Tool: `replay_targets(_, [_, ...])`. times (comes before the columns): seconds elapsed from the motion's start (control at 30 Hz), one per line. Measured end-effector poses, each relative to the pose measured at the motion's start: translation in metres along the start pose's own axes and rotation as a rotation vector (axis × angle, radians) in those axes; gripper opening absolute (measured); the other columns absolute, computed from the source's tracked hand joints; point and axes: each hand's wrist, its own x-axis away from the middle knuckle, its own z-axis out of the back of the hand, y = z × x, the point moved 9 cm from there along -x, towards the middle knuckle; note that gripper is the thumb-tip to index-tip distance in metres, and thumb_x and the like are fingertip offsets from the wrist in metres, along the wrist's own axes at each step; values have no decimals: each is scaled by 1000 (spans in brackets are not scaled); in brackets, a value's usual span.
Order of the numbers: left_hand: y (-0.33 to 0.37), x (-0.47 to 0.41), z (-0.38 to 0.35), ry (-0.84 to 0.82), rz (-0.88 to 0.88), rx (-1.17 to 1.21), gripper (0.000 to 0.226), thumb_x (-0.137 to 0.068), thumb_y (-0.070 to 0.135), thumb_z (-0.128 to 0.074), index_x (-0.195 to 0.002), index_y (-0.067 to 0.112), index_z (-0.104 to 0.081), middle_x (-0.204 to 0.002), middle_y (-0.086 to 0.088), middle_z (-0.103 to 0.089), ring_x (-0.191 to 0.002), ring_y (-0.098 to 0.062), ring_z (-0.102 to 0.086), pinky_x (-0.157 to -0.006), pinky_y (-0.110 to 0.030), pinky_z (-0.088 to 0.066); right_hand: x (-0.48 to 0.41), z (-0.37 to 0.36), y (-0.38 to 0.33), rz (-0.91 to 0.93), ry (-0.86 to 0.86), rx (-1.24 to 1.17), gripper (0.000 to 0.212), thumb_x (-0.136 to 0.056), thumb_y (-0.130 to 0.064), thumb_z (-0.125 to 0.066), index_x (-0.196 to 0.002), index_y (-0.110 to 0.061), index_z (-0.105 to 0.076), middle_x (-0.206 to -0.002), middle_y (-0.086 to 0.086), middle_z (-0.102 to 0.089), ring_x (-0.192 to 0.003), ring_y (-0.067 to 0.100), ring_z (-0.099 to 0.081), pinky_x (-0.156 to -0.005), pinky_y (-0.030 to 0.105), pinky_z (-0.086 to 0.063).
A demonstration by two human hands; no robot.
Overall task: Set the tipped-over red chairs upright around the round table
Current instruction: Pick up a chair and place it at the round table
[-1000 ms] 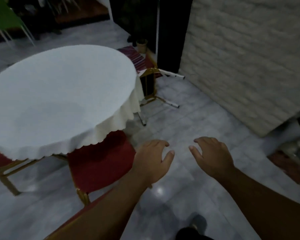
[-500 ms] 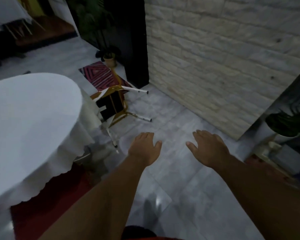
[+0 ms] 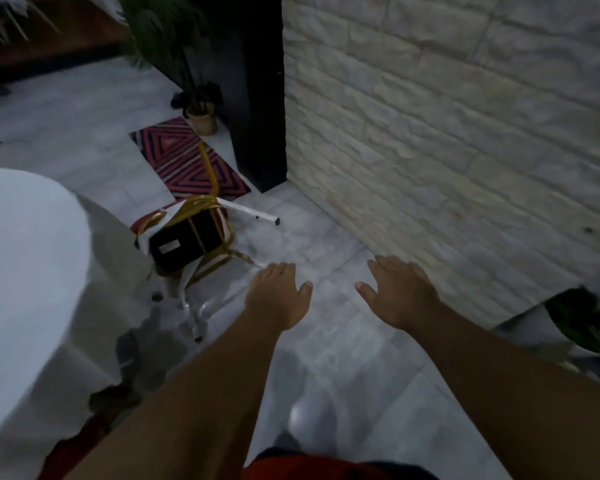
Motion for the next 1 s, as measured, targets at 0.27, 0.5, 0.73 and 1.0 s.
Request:
replay_targets(0.27, [40,-172,11,-15,22,-39,62,-103,46,-41,-150,5,-39,-155,-17,-44,-146,-33,-35,-122,-43,-25,-166,23,61,44,-49,29,70,-101,-59,-25,-157,-17,-21,-167,4,-18,-154,20,-14,-123,44,-9])
replay_targets(0.5, [65,-301,23,47,203,34,66,-102,51,-37,-154,9,-34,-160,-13,-38,-151,-31,-29,-125,-44,-19,-304,53,88,205,-113,83,70,-101,-58,-25,-157,-17,-20,-167,5,-16,-154,20,-13,-125,44,-7])
replay_targets(0.73, [33,-406,42,52,319,94,74,-99,57,-31,-157,13,-24,-166,-12,-27,-155,-30,-20,-126,-45,-13,-458,95,43,388,-107,115,68,-101,-54,-27,-157,-16,-19,-167,4,-18,-153,19,-14,-124,43,-8])
replay_targets(1.0, [-42,-545,94,57,397,127,72,-103,55,-31,-159,13,-18,-168,-11,-20,-157,-29,-13,-128,-45,-10,-623,125,-38,478,-103,141,70,-100,-59,-24,-158,-19,-18,-167,3,-16,-153,19,-13,-124,42,-4])
